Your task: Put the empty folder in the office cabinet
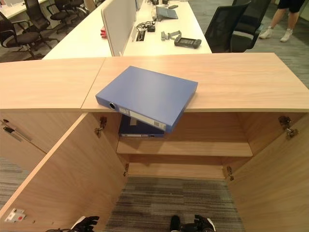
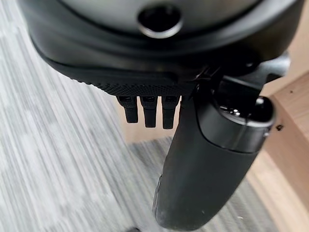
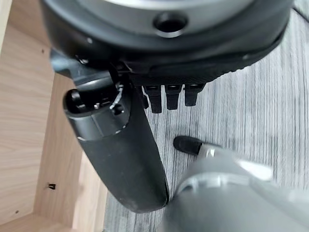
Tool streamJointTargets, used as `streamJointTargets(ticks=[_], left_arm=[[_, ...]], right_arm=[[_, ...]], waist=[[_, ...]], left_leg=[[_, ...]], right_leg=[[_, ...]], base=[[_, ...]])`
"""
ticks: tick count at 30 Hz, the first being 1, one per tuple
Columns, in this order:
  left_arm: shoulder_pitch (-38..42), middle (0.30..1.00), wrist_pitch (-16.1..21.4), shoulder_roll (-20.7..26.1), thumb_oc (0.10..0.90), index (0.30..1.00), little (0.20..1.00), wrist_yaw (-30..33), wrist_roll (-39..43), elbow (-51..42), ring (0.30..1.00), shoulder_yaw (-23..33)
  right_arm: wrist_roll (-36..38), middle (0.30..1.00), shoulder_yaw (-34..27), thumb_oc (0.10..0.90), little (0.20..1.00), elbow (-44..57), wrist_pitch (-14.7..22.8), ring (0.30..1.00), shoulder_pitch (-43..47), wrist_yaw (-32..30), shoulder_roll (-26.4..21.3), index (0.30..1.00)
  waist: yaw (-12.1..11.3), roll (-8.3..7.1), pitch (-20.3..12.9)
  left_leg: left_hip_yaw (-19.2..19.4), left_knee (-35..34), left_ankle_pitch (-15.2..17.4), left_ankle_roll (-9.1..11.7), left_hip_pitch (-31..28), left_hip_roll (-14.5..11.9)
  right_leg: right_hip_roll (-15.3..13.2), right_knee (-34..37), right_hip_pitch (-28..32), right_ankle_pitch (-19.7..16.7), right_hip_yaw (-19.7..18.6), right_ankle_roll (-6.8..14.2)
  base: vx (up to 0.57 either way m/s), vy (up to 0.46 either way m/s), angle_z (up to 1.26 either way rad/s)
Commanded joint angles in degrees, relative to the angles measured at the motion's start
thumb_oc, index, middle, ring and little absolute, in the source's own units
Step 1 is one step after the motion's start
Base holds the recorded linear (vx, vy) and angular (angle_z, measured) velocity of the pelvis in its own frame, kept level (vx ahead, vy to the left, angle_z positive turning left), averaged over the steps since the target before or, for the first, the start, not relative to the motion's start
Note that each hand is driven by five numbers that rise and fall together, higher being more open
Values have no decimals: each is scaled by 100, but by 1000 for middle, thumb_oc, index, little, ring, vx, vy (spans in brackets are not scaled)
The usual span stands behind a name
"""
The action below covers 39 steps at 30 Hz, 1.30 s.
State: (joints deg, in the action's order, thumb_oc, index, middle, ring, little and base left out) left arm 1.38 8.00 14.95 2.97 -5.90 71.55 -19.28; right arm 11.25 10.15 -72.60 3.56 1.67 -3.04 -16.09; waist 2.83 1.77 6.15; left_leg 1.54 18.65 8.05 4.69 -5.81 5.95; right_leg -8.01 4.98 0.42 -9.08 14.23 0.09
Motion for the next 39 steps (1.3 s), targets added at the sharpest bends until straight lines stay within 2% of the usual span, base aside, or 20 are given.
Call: streamJointTargets(ticks=[1,3,4,6,7,8,9,10,12,14,15,18,22,28,31,32,33,35,37,39], left_arm=[[345,900,152,288,800,900,900,87,66,-295,900,-127],[369,900,147,262,800,900,900,98,67,-355,900,-174],[350,900,135,249,800,900,900,111,23,-374,900,-220],[342,900,130,241,800,900,900,111,12,-387,900,-239],[325,900,121,219,800,900,900,133,-7,-402,900,-255],[325,900,121,219,800,900,900,133,-7,-403,900,-255],[304,900,117,185,800,900,900,134,-10,-380,900,-270],[287,900,123,121,800,900,900,143,-12,-313,900,-314],[294,900,129,97,800,900,900,149,-15,-279,900,-337],[309,900,120,89,800,900,900,154,-40,-243,900,-351],[280,900,102,86,800,900,900,148,-100,-215,900,-344],[247,900,71,78,800,900,900,147,-165,-150,900,-306],[206,900,47,31,800,900,900,154,-314,-153,900,-378],[228,900,26,44,800,900,900,181,-409,-144,900,-433],[249,900,21,174,800,900,900,166,-420,-98,900,-369],[258,900,28,242,800,900,900,180,-371,-112,900,-304],[239,900,21,300,800,900,900,203,-266,-117,900,-182],[214,900,13,324,800,900,900,218,-189,-140,900,-95],[227,900,32,328,800,900,900,212,-150,-149,900,-107],[219,900,53,328,800,900,900,188,-148,-196,900,-139]], right_arm=[[93,900,-82,800,900,16,138,900,17,-86,-447,900],[229,900,-111,800,900,79,165,900,142,-111,-512,900],[317,900,-76,800,900,166,165,900,232,-101,-527,900],[339,900,-62,800,900,195,168,900,248,-102,-531,900],[350,900,0,800,900,262,178,900,284,-118,-511,900],[350,900,0,800,900,262,178,900,284,-118,-511,900],[343,900,33,800,900,265,179,900,308,-114,-498,900],[319,900,94,800,900,254,183,900,339,-116,-465,900],[302,900,142,800,900,267,184,900,358,-131,-434,900],[264,900,248,800,900,299,185,900,394,-125,-356,900],[169,900,335,800,900,306,161,900,394,-113,-277,900],[23,900,420,800,900,275,158,900,359,-104,-179,900],[-41,900,442,800,900,278,142,900,234,-92,-12,900],[39,900,436,800,900,308,134,900,182,-80,105,900],[86,900,464,800,900,381,149,900,202,-67,158,900],[93,900,494,800,900,431,151,900,234,-48,193,900],[85,900,491,800,900,469,141,900,278,-40,241,900],[42,900,485,800,900,487,141,900,293,-53,282,900],[70,900,455,800,900,511,155,900,310,-50,293,900],[92,900,425,800,900,488,158,900,309,-55,271,900]], waist=[[31,141,272],[-25,16,342],[-61,-56,373],[-83,-70,396],[-158,-116,405],[-160,-116,408],[-201,-150,392],[-284,-181,373],[-319,-183,378],[-371,-196,398],[-422,-224,418],[-473,-188,355],[-406,-188,217],[-336,-232,175],[-324,-247,211],[-348,-251,260],[-443,-234,328],[-545,-187,329],[-530,-170,321],[-555,-157,281]], left_leg=[[-347,-715,-1740,835,-180,-1670],[-356,-122,-1853,804,90,-1614],[-262,87,-1892,715,202,-1651],[-220,99,-1866,672,229,-1650],[-257,-101,-1566,528,355,-1461],[-254,-99,-1563,528,352,-1462],[-286,-287,-1232,433,372,-1292],[-406,-667,-837,317,433,-957],[-402,-874,-750,274,465,-838],[-192,-1010,-767,200,663,-690],[151,-1033,-749,162,736,-770],[184,-1492,-712,69,417,-783],[350,-2105,-836,-39,-38,-779],[447,-2362,-849,-128,-191,-713],[525,-2365,-814,-193,-201,-699],[550,-2365,-813,-239,-209,-700],[654,-2365,-818,-257,-197,-749],[681,-2365,-844,-252,-144,-855],[611,-2365,-868,-252,-115,-891],[570,-2365,-895,-266,-69,-921]], right_leg=[[-5,-13,-25,231,-178,624],[-34,2,116,317,-201,557],[-24,2,250,425,-245,498],[-27,2,292,452,-245,491],[-20,2,346,507,-297,505],[-19,2,348,507,-300,505],[-12,2,361,536,-347,526],[4,2,382,567,-412,557],[30,2,405,596,-434,569],[85,2,452,611,-453,565],[120,2,518,646,-474,569],[194,2,553,642,-498,591],[169,2,602,580,-446,662],[194,-106,611,542,-449,695],[234,-581,344,596,-479,737],[248,-964,117,628,-484,817],[64,-1273,-77,604,-185,981],[-271,-1457,-102,594,260,1031],[-395,-1494,-63,601,53,1015],[-522,-1489,28,588,-361,1019]], base=[[77,-91,34],[103,-127,23],[120,-135,6],[117,-68,-15],[117,-47,-47],[146,-48,-44],[145,-26,-16],[166,-25,12],[69,-9,3],[27,11,-5],[55,62,7],[60,75,-34],[35,116,-19],[-3,74,4],[-46,58,-3],[-100,55,-15],[-129,-18,-26],[-96,-88,-58],[-36,-63,-29],[-43,-99,7]])
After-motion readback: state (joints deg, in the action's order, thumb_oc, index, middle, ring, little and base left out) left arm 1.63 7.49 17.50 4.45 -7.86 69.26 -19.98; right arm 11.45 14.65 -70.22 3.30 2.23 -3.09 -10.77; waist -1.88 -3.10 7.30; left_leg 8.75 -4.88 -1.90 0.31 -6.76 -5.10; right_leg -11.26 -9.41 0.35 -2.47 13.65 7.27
